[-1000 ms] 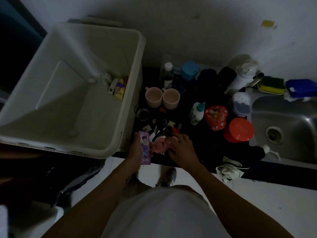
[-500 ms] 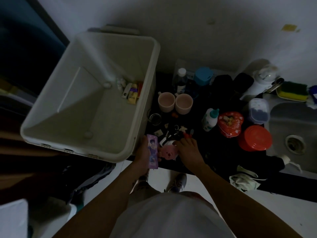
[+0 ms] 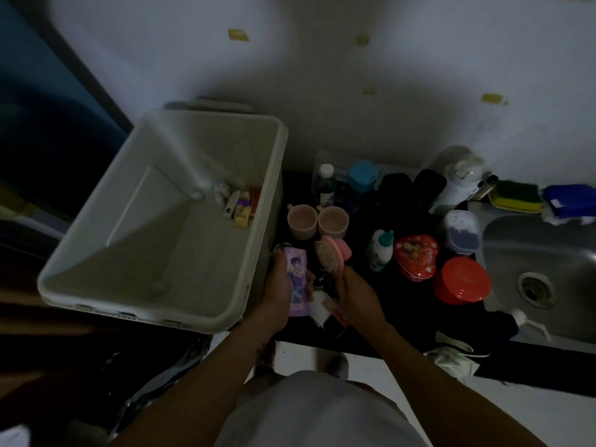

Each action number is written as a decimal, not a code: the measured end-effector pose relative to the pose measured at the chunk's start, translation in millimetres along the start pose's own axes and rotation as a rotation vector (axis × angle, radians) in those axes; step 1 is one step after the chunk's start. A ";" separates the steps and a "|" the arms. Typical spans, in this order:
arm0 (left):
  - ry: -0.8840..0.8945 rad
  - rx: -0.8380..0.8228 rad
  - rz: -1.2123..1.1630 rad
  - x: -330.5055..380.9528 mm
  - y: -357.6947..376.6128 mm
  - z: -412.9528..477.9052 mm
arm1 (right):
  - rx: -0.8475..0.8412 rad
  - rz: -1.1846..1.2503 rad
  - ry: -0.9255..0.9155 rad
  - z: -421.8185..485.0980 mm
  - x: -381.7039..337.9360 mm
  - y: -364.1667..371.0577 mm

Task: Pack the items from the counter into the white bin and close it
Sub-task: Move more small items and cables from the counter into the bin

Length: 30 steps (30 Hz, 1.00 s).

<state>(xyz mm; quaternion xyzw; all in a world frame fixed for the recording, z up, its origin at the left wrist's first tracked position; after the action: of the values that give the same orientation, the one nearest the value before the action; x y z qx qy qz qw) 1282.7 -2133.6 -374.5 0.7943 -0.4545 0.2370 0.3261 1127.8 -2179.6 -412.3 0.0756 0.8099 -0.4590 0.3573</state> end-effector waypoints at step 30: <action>0.361 -0.384 -0.138 227.8 -49.2 -30.5 | 0.416 0.277 -0.305 66.2 -220.1 -98.4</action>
<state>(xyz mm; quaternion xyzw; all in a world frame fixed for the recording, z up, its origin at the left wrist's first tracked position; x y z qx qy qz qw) 1431.4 -2222.1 -215.5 0.6917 -0.3707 0.2614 0.5619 1278.6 -2243.1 -223.2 0.1875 0.6172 -0.5682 0.5110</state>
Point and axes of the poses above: each hand's wrist, its own z-axis towards the middle knuckle, its own y-axis out of the palm, x = y × z, the point moved 7 cm from there along z, towards the middle knuckle, and after that the axes turned 12 degrees about -x, right-handed, at the moved point
